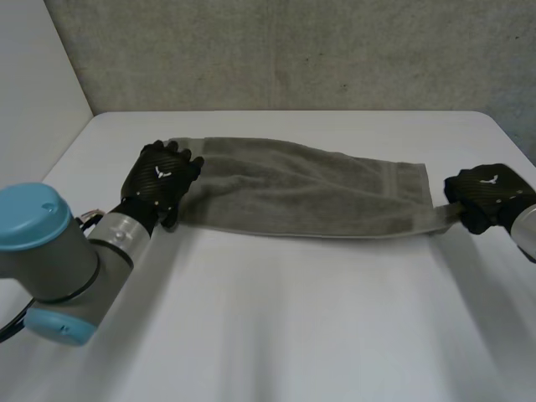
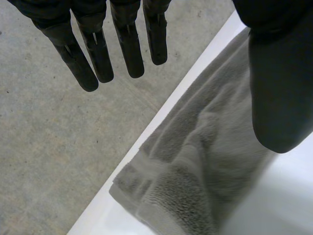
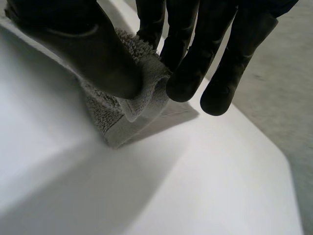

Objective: Fold the towel.

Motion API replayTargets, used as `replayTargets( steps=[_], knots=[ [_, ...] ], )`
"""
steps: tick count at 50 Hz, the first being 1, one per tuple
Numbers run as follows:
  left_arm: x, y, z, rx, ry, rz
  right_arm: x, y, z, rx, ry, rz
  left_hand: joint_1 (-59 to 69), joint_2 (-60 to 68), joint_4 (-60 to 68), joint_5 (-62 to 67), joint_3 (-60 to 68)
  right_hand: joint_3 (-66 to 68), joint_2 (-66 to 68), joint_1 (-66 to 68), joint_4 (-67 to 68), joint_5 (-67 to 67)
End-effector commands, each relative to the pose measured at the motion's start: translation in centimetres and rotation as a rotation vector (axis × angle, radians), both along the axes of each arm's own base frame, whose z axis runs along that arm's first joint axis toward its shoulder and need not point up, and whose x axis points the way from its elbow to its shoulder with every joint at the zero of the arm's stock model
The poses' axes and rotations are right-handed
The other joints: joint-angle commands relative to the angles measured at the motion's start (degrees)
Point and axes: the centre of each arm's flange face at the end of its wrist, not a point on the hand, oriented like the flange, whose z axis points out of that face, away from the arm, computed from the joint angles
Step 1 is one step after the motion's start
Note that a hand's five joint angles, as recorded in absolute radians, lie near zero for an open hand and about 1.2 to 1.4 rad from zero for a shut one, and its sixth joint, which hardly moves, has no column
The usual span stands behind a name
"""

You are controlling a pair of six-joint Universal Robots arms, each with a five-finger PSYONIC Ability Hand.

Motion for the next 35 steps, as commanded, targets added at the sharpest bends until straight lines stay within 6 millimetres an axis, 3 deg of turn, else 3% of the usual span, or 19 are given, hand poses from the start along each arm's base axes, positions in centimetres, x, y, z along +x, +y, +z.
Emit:
replayTargets(
  steps=[1, 7, 13, 22, 35],
  knots=[
    [-0.9, -2.3, -2.5, 0.089, -0.036, -0.006, -1.9, -1.3, 0.6, -0.053, -0.016, -0.104, -4.8, -5.4, -5.3, -13.2, -4.3, 2.7, 5.7, 3.7, 2.9, 3.7],
    [-1.0, -3.1, -4.3, 0.214, -0.070, -0.003, -3.2, -2.5, 0.8, -0.082, -0.004, -0.142, -1.5, -2.0, -2.0, -9.8, -1.0, 2.7, 5.7, 3.7, 2.9, 3.7],
    [-0.8, -2.7, -4.4, 0.256, -0.081, -0.006, -3.9, -3.5, -0.1, -0.061, 0.008, -0.183, 5.7, 5.2, 5.3, -2.6, 6.3, 2.7, 5.7, 3.7, 2.9, 3.7],
    [-0.8, -2.1, -3.4, 0.245, -0.079, -0.011, -3.5, -3.6, -0.8, -0.046, 0.006, -0.168, 11.1, 10.6, 10.7, 2.8, 11.7, 2.7, 5.7, 3.7, 2.9, 3.7],
    [-0.7, -1.1, -4.5, 0.288, -0.093, -0.042, -3.3, -3.5, -1.1, -0.034, 0.003, -0.153, 9.0, 8.4, 8.5, 0.6, 9.5, 2.7, 5.7, 3.7, 2.9, 3.7]
  ],
)
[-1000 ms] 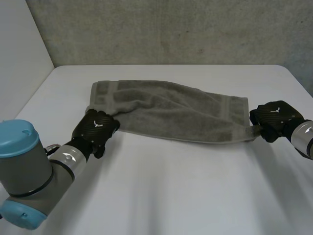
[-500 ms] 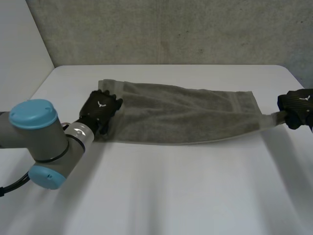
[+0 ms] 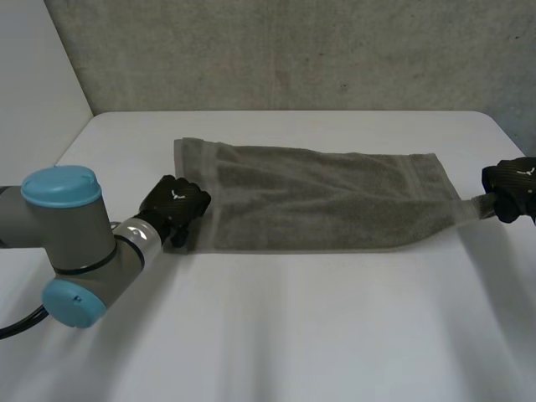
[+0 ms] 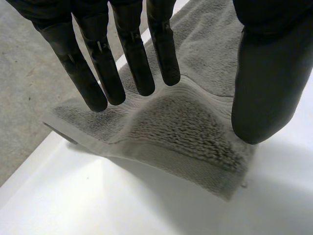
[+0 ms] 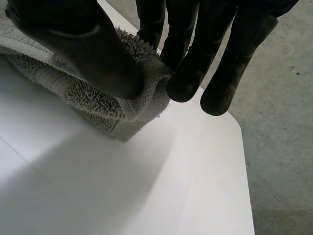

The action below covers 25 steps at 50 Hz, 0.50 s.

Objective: Fold the towel.

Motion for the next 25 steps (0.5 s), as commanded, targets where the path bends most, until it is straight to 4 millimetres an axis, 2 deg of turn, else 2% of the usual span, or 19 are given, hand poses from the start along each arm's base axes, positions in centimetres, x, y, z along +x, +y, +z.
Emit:
replayTargets(
  steps=[1, 15, 25],
  knots=[
    [0.0, 0.2, -0.8, 0.025, -0.003, -0.021, 0.1, 0.0, -0.2, 0.008, -0.002, 0.008, -9.3, -9.3, -9.3, -19.3, -9.3, 2.7, 5.7, 3.7, 2.9, 3.7],
    [-0.3, -1.2, -1.9, 0.017, -0.012, -0.017, 0.1, 0.2, -0.5, 0.018, -0.003, 0.009, -13.8, -13.9, -13.9, -23.8, -13.9, 2.7, 5.7, 3.7, 2.9, 3.7],
    [-0.5, -1.9, -2.3, 0.008, -0.010, -0.012, 0.2, 0.2, -0.6, 0.018, 0.004, 0.015, -12.6, -12.7, -12.7, -22.7, -12.7, 2.7, 5.7, 3.7, 2.9, 3.7]
  ],
)
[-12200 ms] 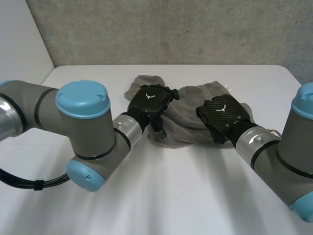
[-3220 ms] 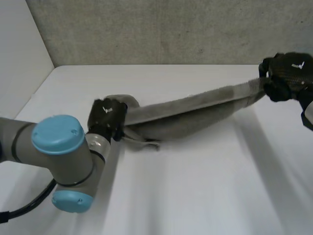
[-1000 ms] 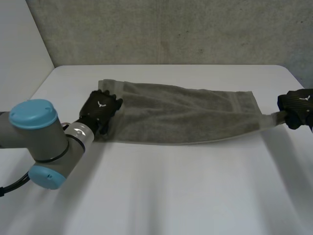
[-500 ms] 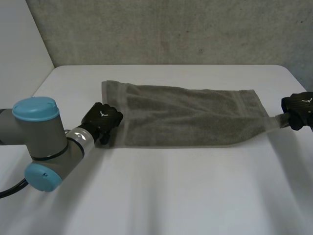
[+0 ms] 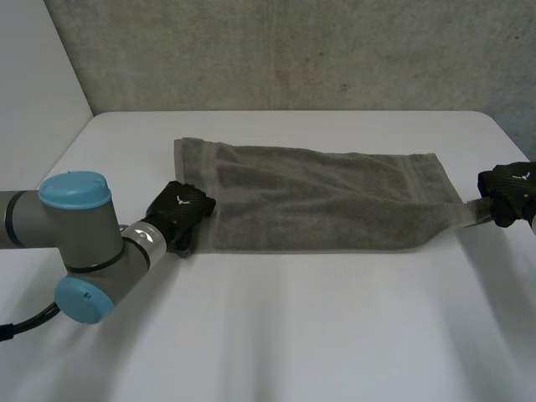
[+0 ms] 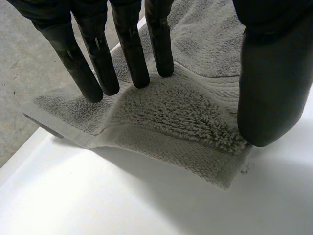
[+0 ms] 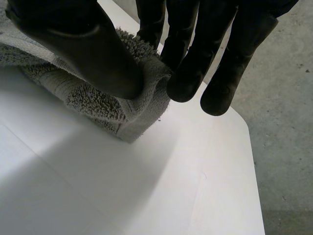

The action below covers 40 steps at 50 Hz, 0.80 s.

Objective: Fold the towel.

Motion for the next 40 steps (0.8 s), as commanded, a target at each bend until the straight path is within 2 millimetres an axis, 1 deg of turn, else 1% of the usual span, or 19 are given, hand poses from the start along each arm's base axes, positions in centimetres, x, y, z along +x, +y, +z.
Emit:
replayTargets(
  steps=[1, 7, 13, 20, 24, 25, 26, 28, 29, 31, 32, 33, 34, 35, 36, 37, 39, 40],
  knots=[
    [-0.1, -0.6, -0.2, -0.009, 0.003, 0.004, 0.0, 0.0, 0.0, 0.000, 0.005, 0.003, -4.7, -4.3, -4.8, -13.3, -4.1, 2.7, 5.7, 3.7, 2.8, 3.7],
    [-0.3, -1.2, -0.3, -0.021, 0.006, 0.009, 0.0, 0.1, -0.1, 0.003, 0.010, 0.005, -2.8, -2.5, -2.9, -11.5, -2.3, 2.7, 5.7, 3.7, 2.8, 3.7],
    [-0.5, -1.8, -0.4, -0.033, 0.008, 0.008, 0.0, 0.1, -0.2, 0.004, 0.010, 0.005, 9.1, 9.5, 9.0, 0.4, 9.7, 2.7, 5.7, 3.7, 2.8, 3.7],
    [-0.6, -2.0, -1.5, -0.039, -0.035, -0.004, 0.0, 0.1, -0.4, 0.009, 0.009, 0.005, 8.9, 9.3, 8.8, 0.3, 9.5, 2.7, 5.7, 3.7, 2.8, 3.7],
    [-0.6, -2.0, -1.6, -0.045, -0.050, -0.010, 0.0, 0.1, -0.4, 0.009, 0.009, 0.005, 9.8, 10.1, 9.7, 1.1, 10.3, 2.7, 5.7, 3.7, 2.8, 3.7],
    [-0.5, -2.0, -1.5, -0.047, -0.053, -0.010, 0.0, 0.1, -0.4, 0.009, 0.009, 0.005, 12.6, 13.0, 12.5, 4.0, 13.2, 2.7, 5.7, 3.7, 2.8, 3.7],
    [-0.5, -2.0, -1.5, -0.047, -0.053, -0.010, 0.0, 0.1, -0.4, 0.009, 0.009, 0.005, 12.6, 13.0, 12.5, 4.0, 13.2, 2.7, 5.7, 3.7, 2.8, 3.7],
    [-0.5, -2.0, -1.5, -0.048, -0.052, -0.008, 0.0, 0.1, -0.4, 0.009, 0.009, 0.005, 26.2, 26.6, 26.1, 17.5, 26.7, 2.7, 5.7, 3.7, 2.8, 3.7],
    [-0.5, -2.0, -1.5, -0.048, -0.052, -0.008, 0.0, 0.1, -0.4, 0.009, 0.009, 0.005, 26.3, 26.6, 26.2, 17.6, 26.8, 2.7, 5.7, 3.7, 2.8, 3.7],
    [-0.4, -2.2, -1.0, -0.058, -0.046, -0.002, 0.0, 0.1, -0.4, 0.009, 0.009, 0.005, 39.3, 39.7, 39.2, 30.7, 39.9, 2.7, 5.7, 3.7, 2.8, 3.7],
    [-0.4, -2.2, -1.0, -0.058, -0.046, -0.002, 0.0, 0.1, -0.4, 0.009, 0.009, 0.005, 39.4, 39.8, 39.3, 30.7, 39.9, 2.7, 5.7, 3.7, 2.8, 3.7],
    [-0.1, -2.4, -0.9, -0.058, -0.043, 0.010, 0.0, 0.1, -0.4, 0.009, 0.009, 0.005, 44.2, 44.6, 44.1, 35.5, 44.8, 2.7, 5.7, 3.7, 2.8, 3.7],
    [0.2, -2.6, -0.4, -0.071, -0.040, 0.029, 0.0, 0.1, -0.4, 0.009, 0.009, 0.005, 44.2, 44.6, 44.1, 35.6, 44.8, 2.7, 5.7, 3.7, 2.8, 3.7],
    [0.2, -2.6, -0.4, -0.071, -0.040, 0.029, 0.0, 0.1, -0.4, 0.009, 0.009, 0.005, 44.2, 44.6, 44.1, 35.6, 44.8, 2.7, 5.7, 3.7, 2.8, 3.7],
    [0.4, -2.9, 0.2, -0.088, -0.037, 0.051, 0.0, 0.1, -0.4, 0.009, 0.009, 0.005, 44.2, 44.6, 44.1, 35.6, 44.8, 2.7, 5.7, 3.7, 2.8, 3.7],
    [0.4, -2.9, 0.2, -0.088, -0.037, 0.052, 0.0, 0.1, -0.4, 0.009, 0.009, 0.005, 44.2, 44.6, 44.1, 35.6, 44.8, 2.7, 5.7, 3.7, 2.8, 3.7],
    [0.8, -3.2, 1.5, -0.125, -0.023, 0.090, 0.0, 0.1, -0.2, 0.006, 0.010, 0.005, 44.2, 44.6, 44.1, 35.6, 44.8, 2.7, 5.7, 3.7, 2.8, 3.7],
    [0.8, -3.2, 1.5, -0.125, -0.023, 0.090, 0.0, 0.1, -0.2, 0.006, 0.010, 0.005, 44.2, 44.6, 44.1, 35.6, 44.8, 2.7, 5.7, 3.7, 2.8, 3.7]
  ],
)
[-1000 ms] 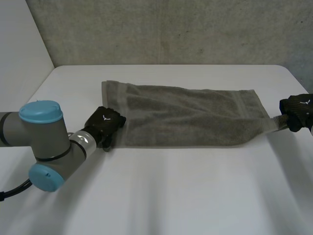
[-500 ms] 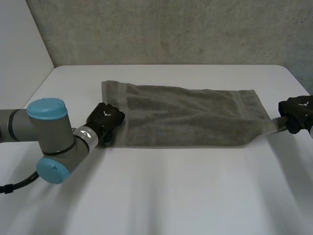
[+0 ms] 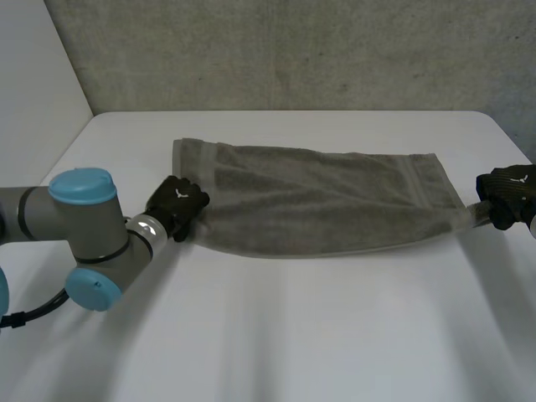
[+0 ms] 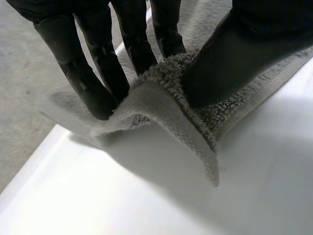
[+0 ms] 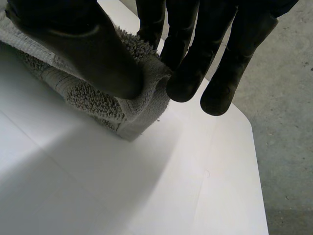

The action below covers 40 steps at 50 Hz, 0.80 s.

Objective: Fold the towel.

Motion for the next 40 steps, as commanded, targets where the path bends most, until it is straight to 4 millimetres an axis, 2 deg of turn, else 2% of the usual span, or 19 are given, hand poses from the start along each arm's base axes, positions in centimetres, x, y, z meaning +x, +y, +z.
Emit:
replayTargets(
  steps=[1, 5, 7, 8, 10, 11, 13, 14, 16, 17, 19, 22, 24, 27, 33, 35, 36, 38, 40],
  knots=[
    [0.9, -0.7, 2.8, -0.072, 0.037, 0.076, 0.0, 0.0, 0.3, -0.007, 0.000, -0.002, -3.0, -5.8, -6.4, -15.5, -8.2, 2.6, 5.7, 3.5, 2.8, 3.7],
    [1.1, -0.3, 4.3, -0.084, 0.071, 0.086, 0.1, 0.1, 0.9, -0.020, 0.002, -0.004, -3.0, -5.8, -6.4, -15.5, -8.2, 2.6, 5.7, 3.5, 2.8, 3.7],
    [1.3, 0.3, 5.8, -0.095, 0.104, 0.090, 0.4, 0.5, 2.9, -0.062, -0.001, 0.004, -3.0, -5.8, -6.4, -15.5, -8.2, 2.6, 5.7, 3.5, 2.8, 3.7],
    [1.3, 0.3, 5.8, -0.095, 0.104, 0.090, 0.4, 0.5, 2.9, -0.062, -0.001, 0.004, -3.0, -5.8, -6.4, -15.5, -8.2, 2.6, 5.7, 3.5, 2.8, 3.7],
    [1.7, 1.1, 7.6, -0.110, 0.130, 0.092, 0.8, 1.5, 5.2, -0.092, -0.008, 0.032, -3.0, -5.8, -6.4, -15.5, -8.2, 2.6, 5.7, 3.5, 2.8, 3.7],
    [1.7, 1.1, 7.6, -0.110, 0.130, 0.092, 0.8, 1.5, 5.3, -0.092, -0.008, 0.033, -3.0, -5.8, -6.4, -15.5, -8.2, 2.6, 5.7, 3.5, 2.8, 3.7],
    [2.6, 2.0, 10.1, -0.148, 0.159, 0.104, 1.2, 2.5, 7.4, -0.101, -0.024, 0.076, -3.0, -5.8, -6.4, -15.5, -8.2, 2.6, 5.7, 3.5, 2.8, 3.7],
    [2.6, 2.0, 10.1, -0.148, 0.159, 0.104, 1.2, 2.5, 7.4, -0.101, -0.025, 0.076, -3.0, -5.8, -6.4, -15.5, -8.2, 2.6, 5.7, 3.5, 2.8, 3.7],
    [3.4, 3.2, 12.9, -0.200, 0.190, 0.114, 1.5, 4.0, 9.8, -0.110, -0.037, 0.117, -3.0, -5.8, -6.4, -15.5, -8.2, 2.6, 5.7, 3.5, 2.8, 3.7],
    [3.5, 3.2, 12.9, -0.201, 0.190, 0.114, 1.5, 4.0, 9.8, -0.110, -0.037, 0.117, -3.0, -5.8, -6.4, -15.5, -8.2, 2.6, 5.7, 3.5, 2.8, 3.7],
    [4.7, 4.5, 15.5, -0.252, 0.222, 0.121, 2.0, 5.6, 12.0, -0.112, -0.045, 0.159, -3.0, -5.8, -6.4, -15.5, -8.2, 2.6, 5.7, 3.5, 2.8, 3.7],
    [5.4, 5.1, 16.6, -0.267, 0.235, 0.120, 2.1, 6.3, 12.8, -0.108, -0.050, 0.174, -3.0, -5.8, -6.4, -15.5, -8.2, 2.6, 5.7, 3.5, 2.8, 3.7],
    [6.5, 6.4, 17.7, -0.259, 0.241, 0.107, 1.9, 7.4, 14.3, -0.109, -0.048, 0.183, -3.0, -5.8, -6.4, -15.5, -8.2, 2.6, 5.7, 3.5, 2.8, 3.7],
    [6.7, 7.5, 17.5, -0.206, 0.237, 0.071, 1.3, 7.8, 15.0, -0.101, -0.049, 0.169, -3.0, -5.8, -6.4, -15.5, -8.2, 2.6, 5.7, 3.5, 2.8, 3.7],
    [6.8, 8.2, 16.0, -0.122, 0.229, 0.043, 1.4, 8.0, 14.5, -0.079, -0.024, 0.191, -3.0, -5.8, -6.4, -15.5, -8.2, 2.6, 5.7, 3.5, 2.8, 3.7],
    [6.7, 7.9, 14.0, -0.058, 0.214, 0.051, 1.4, 7.8, 13.7, -0.056, -0.003, 0.203, -3.0, -5.8, -6.4, -15.5, -8.2, 2.6, 5.7, 3.5, 2.8, 3.7],
    [6.7, 7.9, 14.0, -0.058, 0.214, 0.051, 1.4, 7.8, 13.7, -0.055, -0.003, 0.203, -3.0, -5.8, -6.4, -15.5, -8.2, 2.6, 5.7, 3.5, 2.8, 3.7],
    [6.6, 7.2, 12.1, 0.010, 0.200, 0.057, 1.3, 6.9, 12.1, -0.005, 0.013, 0.203, -3.0, -5.8, -6.4, -15.5, -8.2, 2.6, 5.7, 3.5, 2.8, 3.7],
    [6.6, 6.8, 11.3, 0.035, 0.194, 0.064, 1.3, 6.4, 11.2, 0.028, 0.015, 0.209, -3.0, -5.8, -6.4, -15.5, -8.2, 2.6, 5.7, 3.5, 2.8, 3.7]
  ],
)
